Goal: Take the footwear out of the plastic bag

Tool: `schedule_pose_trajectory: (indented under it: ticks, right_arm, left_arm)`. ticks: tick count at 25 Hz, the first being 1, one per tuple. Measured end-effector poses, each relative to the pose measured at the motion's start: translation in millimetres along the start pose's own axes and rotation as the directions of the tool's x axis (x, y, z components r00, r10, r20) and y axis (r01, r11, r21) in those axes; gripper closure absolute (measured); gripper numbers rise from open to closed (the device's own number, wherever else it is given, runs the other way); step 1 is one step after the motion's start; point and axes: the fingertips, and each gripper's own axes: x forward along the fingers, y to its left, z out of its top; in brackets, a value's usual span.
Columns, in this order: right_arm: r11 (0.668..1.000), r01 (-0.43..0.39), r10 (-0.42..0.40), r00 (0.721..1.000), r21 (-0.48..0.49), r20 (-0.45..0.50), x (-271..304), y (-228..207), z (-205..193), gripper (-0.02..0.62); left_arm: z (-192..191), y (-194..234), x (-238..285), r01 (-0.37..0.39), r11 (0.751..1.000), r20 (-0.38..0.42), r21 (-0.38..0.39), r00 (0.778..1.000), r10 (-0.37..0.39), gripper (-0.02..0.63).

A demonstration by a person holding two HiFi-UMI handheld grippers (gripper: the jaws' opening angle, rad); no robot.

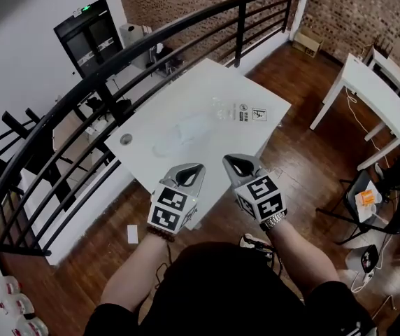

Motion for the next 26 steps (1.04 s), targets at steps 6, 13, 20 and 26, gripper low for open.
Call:
schedule_pose_trajectory:
  ticks: [6, 13, 20, 26]
  right_arm:
    - [0.999, -0.036, 0.036, 0.999, -0.014, 0.012, -19.9, -2.1, -0.3, 0.603]
    - [0.996, -0.081, 0.082, 0.997, -0.044, 0.014, -34.3, -4.2, -1.8, 0.603]
    - [0.993, -0.107, 0.107, 0.994, -0.044, 0.013, -42.0, -9.2, -4.6, 0.603]
    - [0.991, -0.124, 0.125, 0.992, -0.047, 0.016, -47.0, -14.1, -6.4, 0.603]
  left_arm:
    - [7.7, -23.3, 9.7, -0.01, 1.0, 0.008, -0.004, 1.0, 0.01, 0.59]
    - [17.7, -35.6, 19.5, -0.052, 0.998, 0.021, -0.018, 0.998, 0.052, 0.589]
    - [18.6, -45.3, 23.9, -0.078, 0.997, 0.013, -0.026, 0.997, 0.078, 0.589]
    - [20.5, -52.2, 28.8, -0.091, 0.996, 0.004, -0.023, 0.996, 0.091, 0.589]
